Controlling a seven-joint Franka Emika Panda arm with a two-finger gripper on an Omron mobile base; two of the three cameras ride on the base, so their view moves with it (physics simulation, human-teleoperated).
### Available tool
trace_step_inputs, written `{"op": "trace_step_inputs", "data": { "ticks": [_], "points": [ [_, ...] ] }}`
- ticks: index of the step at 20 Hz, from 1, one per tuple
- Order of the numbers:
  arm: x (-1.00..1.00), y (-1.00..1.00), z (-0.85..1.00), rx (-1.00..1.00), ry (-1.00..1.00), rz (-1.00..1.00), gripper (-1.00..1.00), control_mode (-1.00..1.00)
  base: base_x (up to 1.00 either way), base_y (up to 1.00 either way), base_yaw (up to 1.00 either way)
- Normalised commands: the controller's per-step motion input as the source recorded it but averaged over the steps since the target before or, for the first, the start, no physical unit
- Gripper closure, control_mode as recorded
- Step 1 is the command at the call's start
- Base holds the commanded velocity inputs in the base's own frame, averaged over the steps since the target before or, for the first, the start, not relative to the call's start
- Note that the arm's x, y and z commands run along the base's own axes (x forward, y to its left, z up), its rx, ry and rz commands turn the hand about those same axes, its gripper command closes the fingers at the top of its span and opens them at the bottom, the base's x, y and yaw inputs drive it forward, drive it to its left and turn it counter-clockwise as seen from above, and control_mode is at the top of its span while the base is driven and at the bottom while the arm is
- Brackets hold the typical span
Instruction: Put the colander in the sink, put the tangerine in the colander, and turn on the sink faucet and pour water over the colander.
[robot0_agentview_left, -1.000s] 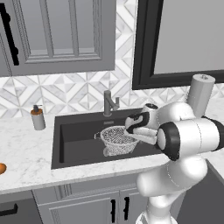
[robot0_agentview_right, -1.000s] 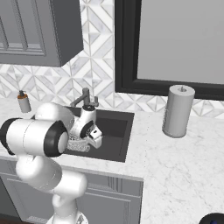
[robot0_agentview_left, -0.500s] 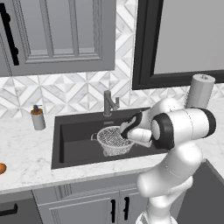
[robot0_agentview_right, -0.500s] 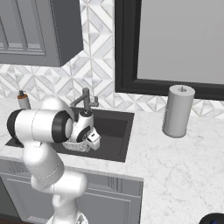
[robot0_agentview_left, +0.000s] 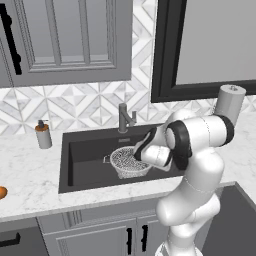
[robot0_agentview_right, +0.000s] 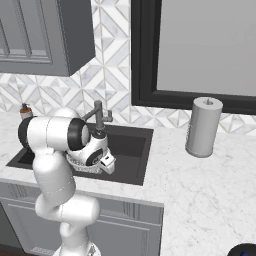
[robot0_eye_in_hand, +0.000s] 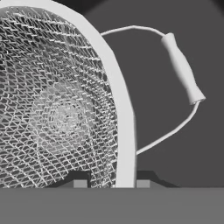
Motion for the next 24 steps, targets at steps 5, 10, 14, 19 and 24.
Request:
{"op": "trace_step_inputs", "data": {
  "ticks": [5,10,14,19,24],
  "points": [
    [0.33,0.02,-0.13,0.00,-0.03,0.00,1.00,-1.00,0.00,0.00,0.00],
    [0.35,0.06,-0.08,0.00,0.00,0.00,1.00,-1.00,0.00,0.00,0.00],
    [0.14,0.00,-0.15,0.00,0.00,0.00,1.00,-1.00,0.00,0.00,0.00],
    [0.08,0.08,-0.17,0.00,0.00,0.00,1.00,-1.00,0.00,0.00,0.00],
    [0.00,0.00,0.00,0.00,0.00,0.00,-1.00,-1.00,0.00,0.00,0.00]
  ]
}}
